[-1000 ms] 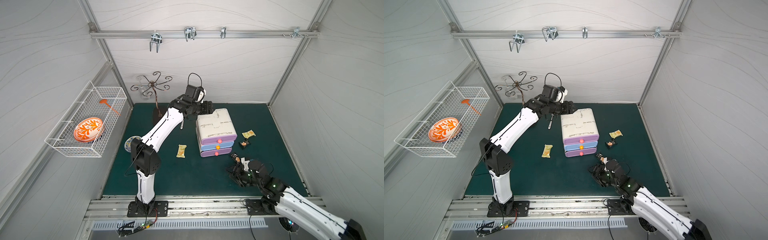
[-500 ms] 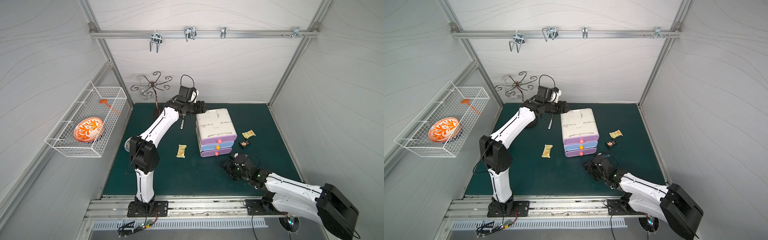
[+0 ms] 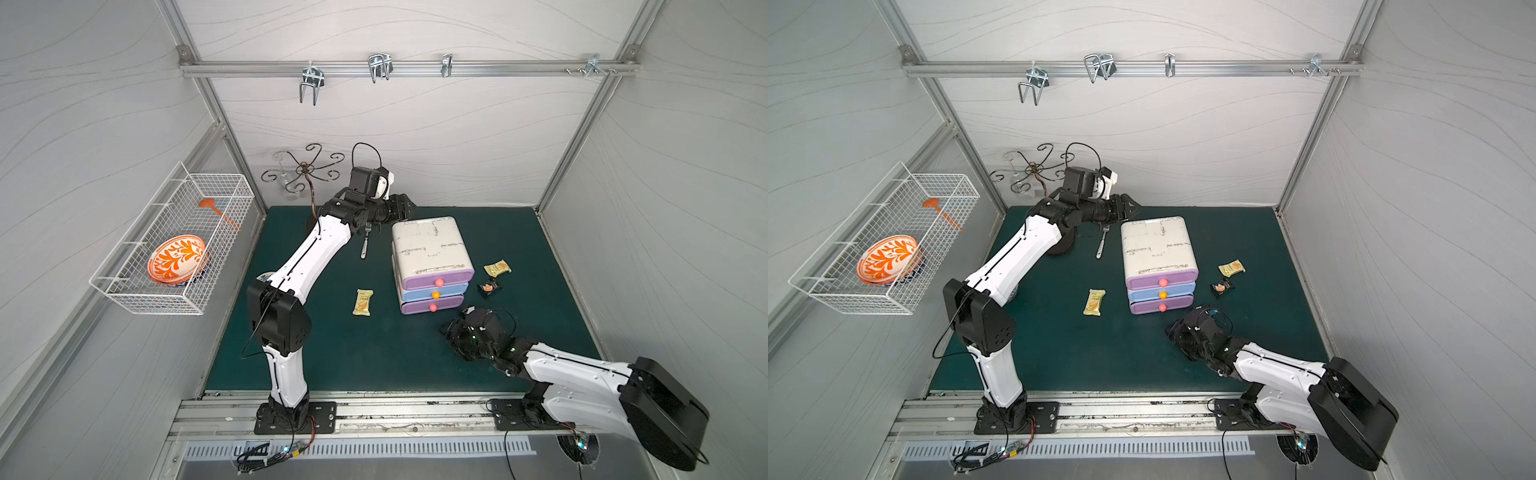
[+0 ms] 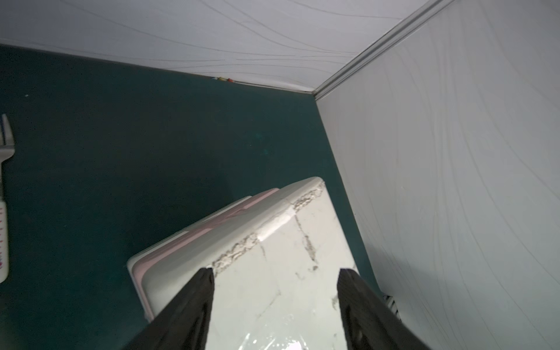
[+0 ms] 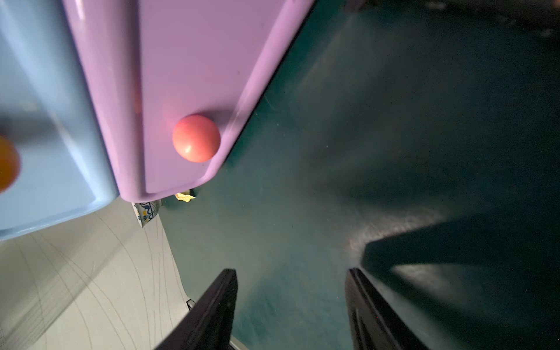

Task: Take the cookies out of the drawer
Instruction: Open the drawer in the storage box.

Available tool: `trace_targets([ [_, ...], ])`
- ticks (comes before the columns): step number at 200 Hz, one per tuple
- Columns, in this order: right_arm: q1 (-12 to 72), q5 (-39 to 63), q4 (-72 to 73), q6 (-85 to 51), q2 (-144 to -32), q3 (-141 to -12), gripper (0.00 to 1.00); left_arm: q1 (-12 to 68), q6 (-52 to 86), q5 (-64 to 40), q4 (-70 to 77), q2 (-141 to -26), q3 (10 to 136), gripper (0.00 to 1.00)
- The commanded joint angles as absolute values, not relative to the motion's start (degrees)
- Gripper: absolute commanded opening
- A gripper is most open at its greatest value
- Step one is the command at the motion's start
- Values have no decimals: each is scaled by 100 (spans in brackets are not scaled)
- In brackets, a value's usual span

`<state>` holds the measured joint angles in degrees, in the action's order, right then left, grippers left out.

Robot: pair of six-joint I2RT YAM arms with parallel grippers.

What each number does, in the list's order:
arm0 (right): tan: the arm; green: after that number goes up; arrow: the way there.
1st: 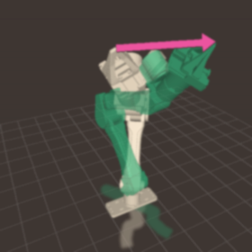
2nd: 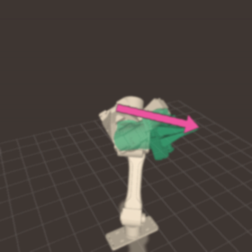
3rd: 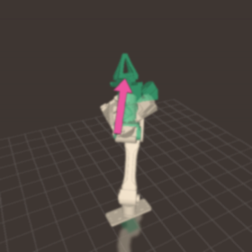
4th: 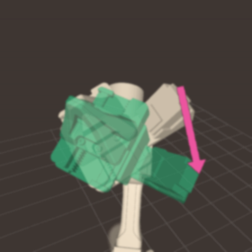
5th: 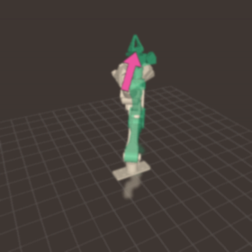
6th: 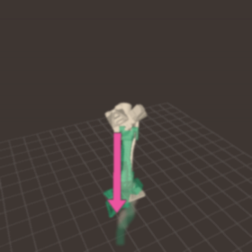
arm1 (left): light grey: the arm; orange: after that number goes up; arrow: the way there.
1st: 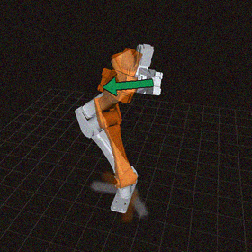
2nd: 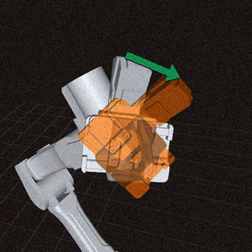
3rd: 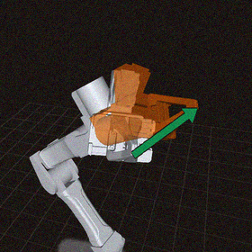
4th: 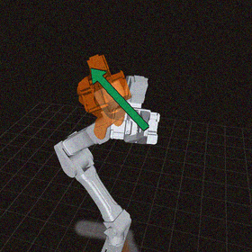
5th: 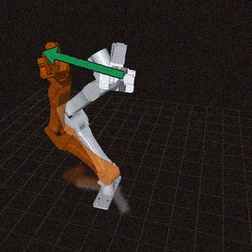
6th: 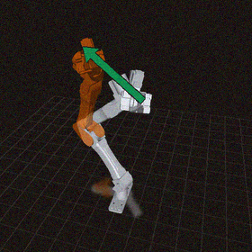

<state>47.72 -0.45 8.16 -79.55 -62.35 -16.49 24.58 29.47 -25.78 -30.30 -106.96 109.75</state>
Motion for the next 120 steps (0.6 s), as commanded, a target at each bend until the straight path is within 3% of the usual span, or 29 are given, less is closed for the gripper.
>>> trace_targets([
  [1,4695,-43,851,-7906,-6202,-1598,61,2474,3385,-3340,-2340,-10711,11049,59],
  [22,4677,11,965,-7858,-6384,-1641,61,2496,3517,-3591,-2193,-10893,10934,39],
  [37,4676,26,1132,-7866,-6526,-1627,61,2504,3605,-3717,-2079,-11023,10832,32],
  [120,4623,104,1762,-7919,-7312,-1712,61,2466,3443,-3748,-2042,-11506,10354,28],
])
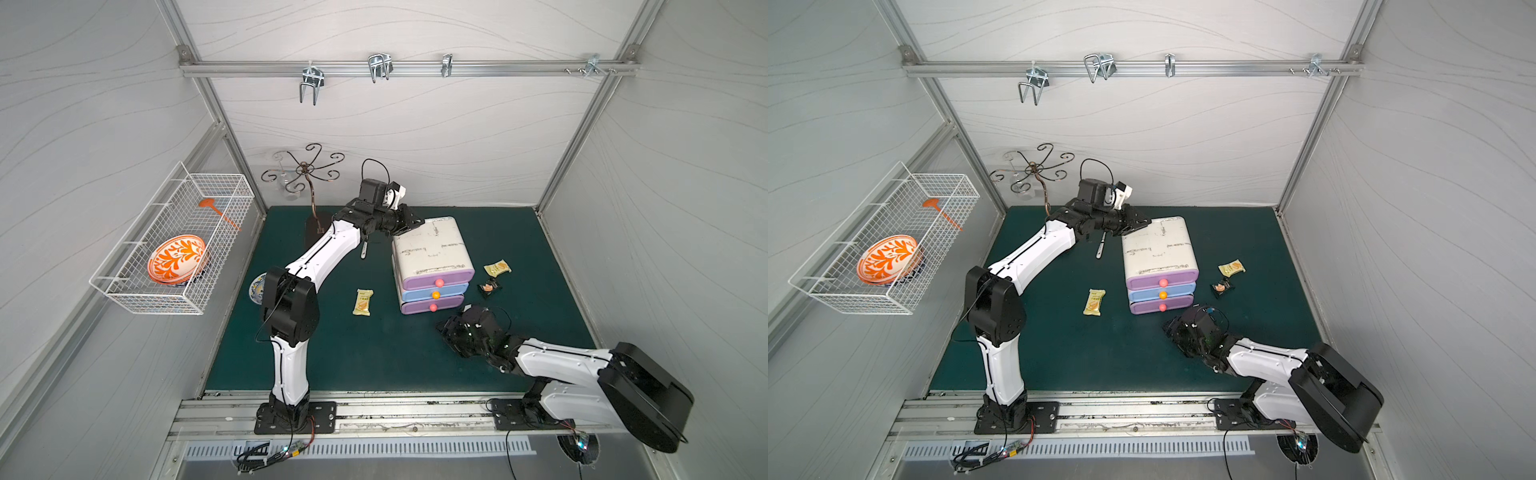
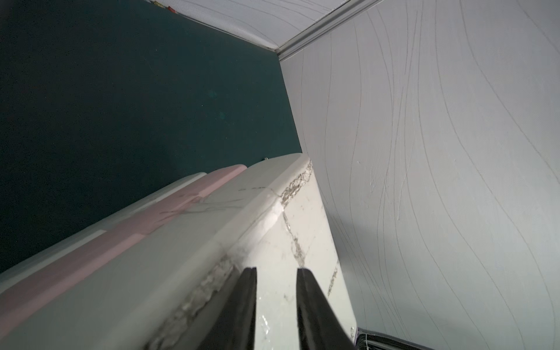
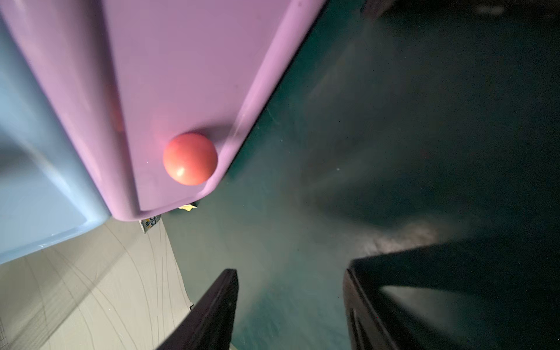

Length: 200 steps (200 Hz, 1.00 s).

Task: Take the cookies out of the drawer
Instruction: Open the drawer in the storage box.

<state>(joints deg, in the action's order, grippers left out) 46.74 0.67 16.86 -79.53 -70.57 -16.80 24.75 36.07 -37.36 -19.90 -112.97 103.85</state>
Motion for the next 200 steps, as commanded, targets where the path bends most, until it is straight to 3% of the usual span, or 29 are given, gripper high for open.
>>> trace_targets([
  [1,4623,101,1764,-7919,-7321,-1717,61,2468,3440,-3751,-2049,-11514,10358,28],
  [79,4688,-562,2281,-8151,-7574,-1687,69,2441,3204,-3595,-2185,-11577,9802,25],
  [115,4787,-1117,3114,-8149,-7939,-1521,69,2408,3173,-3577,-2203,-11575,9720,25],
  [200,4803,-1261,4805,-7848,-9369,-1767,64,2312,3042,-3656,-2270,-11600,9563,25],
])
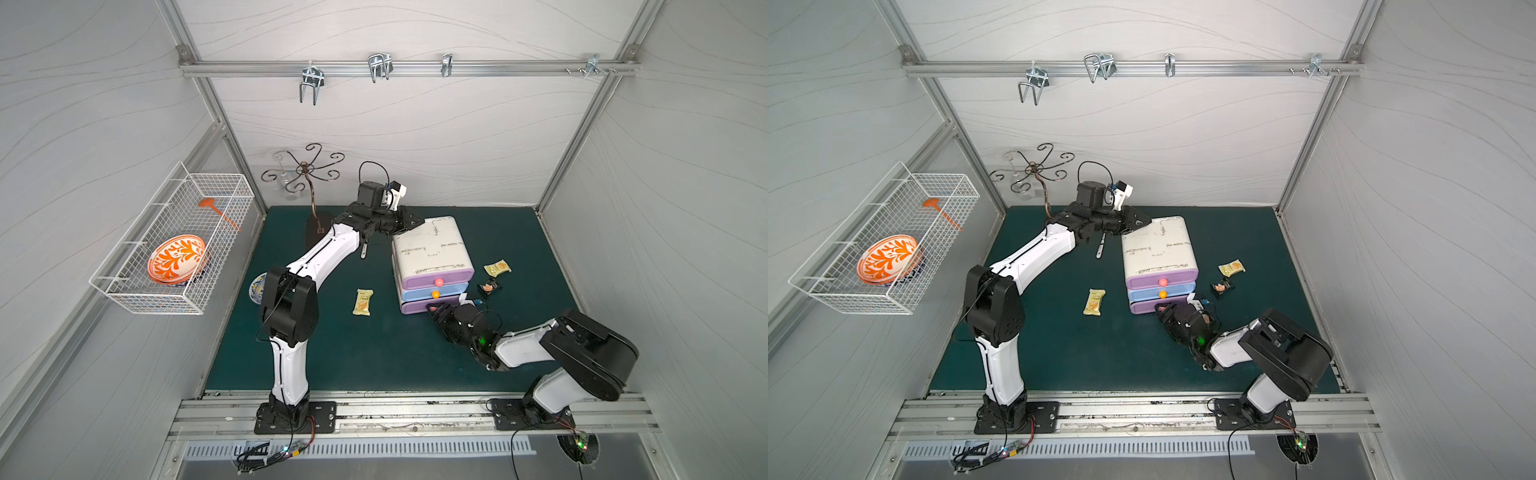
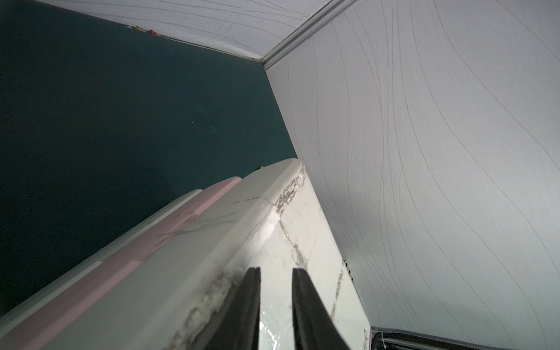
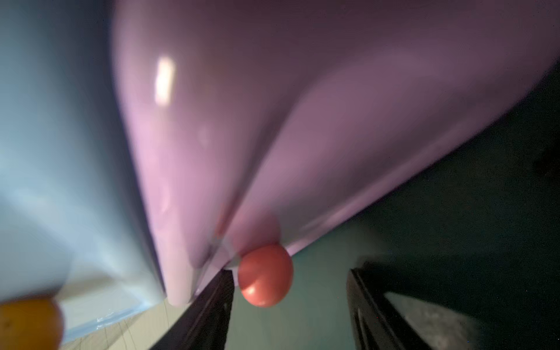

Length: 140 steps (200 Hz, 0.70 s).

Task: Take the cookies out of the drawer
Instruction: Open the drawer in the storage box.

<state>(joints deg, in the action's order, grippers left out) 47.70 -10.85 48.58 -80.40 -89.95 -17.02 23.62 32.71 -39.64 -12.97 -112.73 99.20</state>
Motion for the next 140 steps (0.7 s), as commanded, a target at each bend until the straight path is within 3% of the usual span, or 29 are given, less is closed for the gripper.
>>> trace_targets([
  [1,4805,-1263,4815,-7844,-9378,-1762,64,2312,3042,-3656,-2269,-11601,9563,25],
  [90,4877,-1805,4521,-7638,-8881,-1645,60,2223,2987,-3744,-2297,-11612,9518,25],
  [140,4873,-1820,4890,-7616,-9149,-1731,59,2224,3019,-3775,-2241,-11597,9448,25],
])
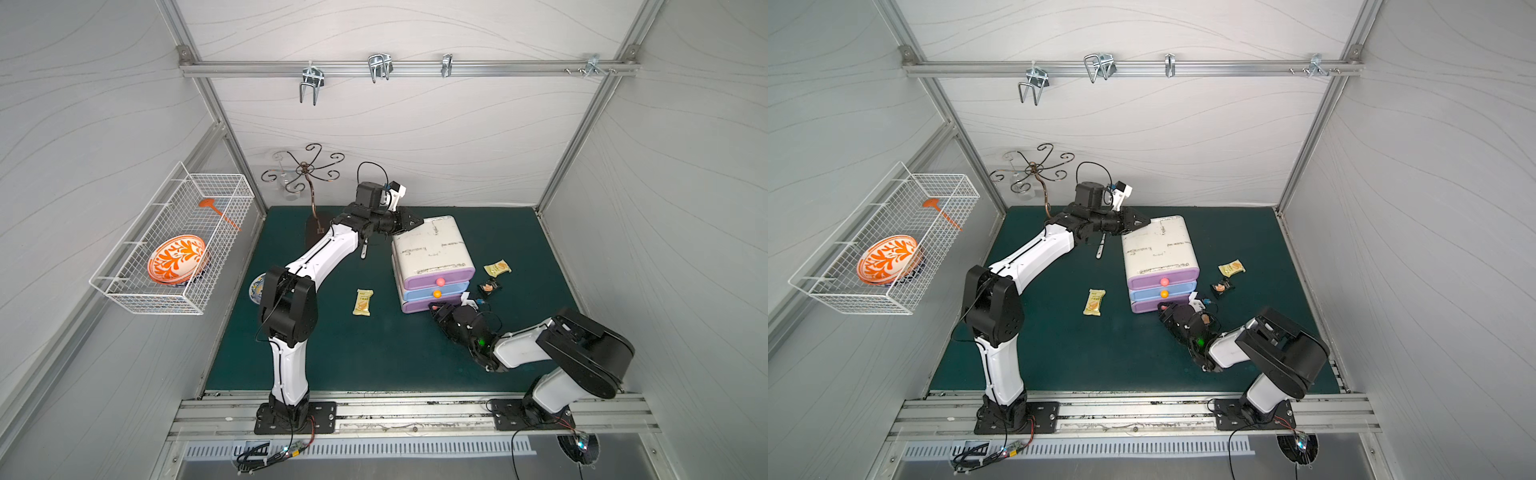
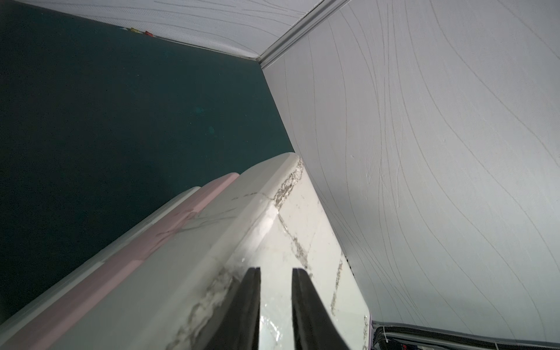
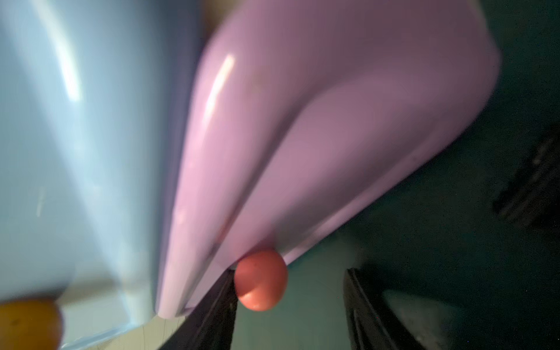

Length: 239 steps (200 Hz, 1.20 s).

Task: Take the cookies out of the drawer
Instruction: Open the drawer in the storage box.

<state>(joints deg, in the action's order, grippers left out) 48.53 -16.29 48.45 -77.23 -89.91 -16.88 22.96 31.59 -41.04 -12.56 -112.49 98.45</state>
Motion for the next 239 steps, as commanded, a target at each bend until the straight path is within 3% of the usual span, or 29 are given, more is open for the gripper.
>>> trace_targets([
  [1,4871,-1820,4906,-7614,-9158,-1731,59,2224,3017,-3777,-2241,-11599,9448,25],
  [59,4826,-1888,5325,-7456,-9350,-1840,55,2220,2997,-3779,-2251,-11522,9338,26],
  [239,4507,-1626,5957,-7119,-9565,-1598,24,2223,2997,-3814,-2255,-11620,9336,27],
])
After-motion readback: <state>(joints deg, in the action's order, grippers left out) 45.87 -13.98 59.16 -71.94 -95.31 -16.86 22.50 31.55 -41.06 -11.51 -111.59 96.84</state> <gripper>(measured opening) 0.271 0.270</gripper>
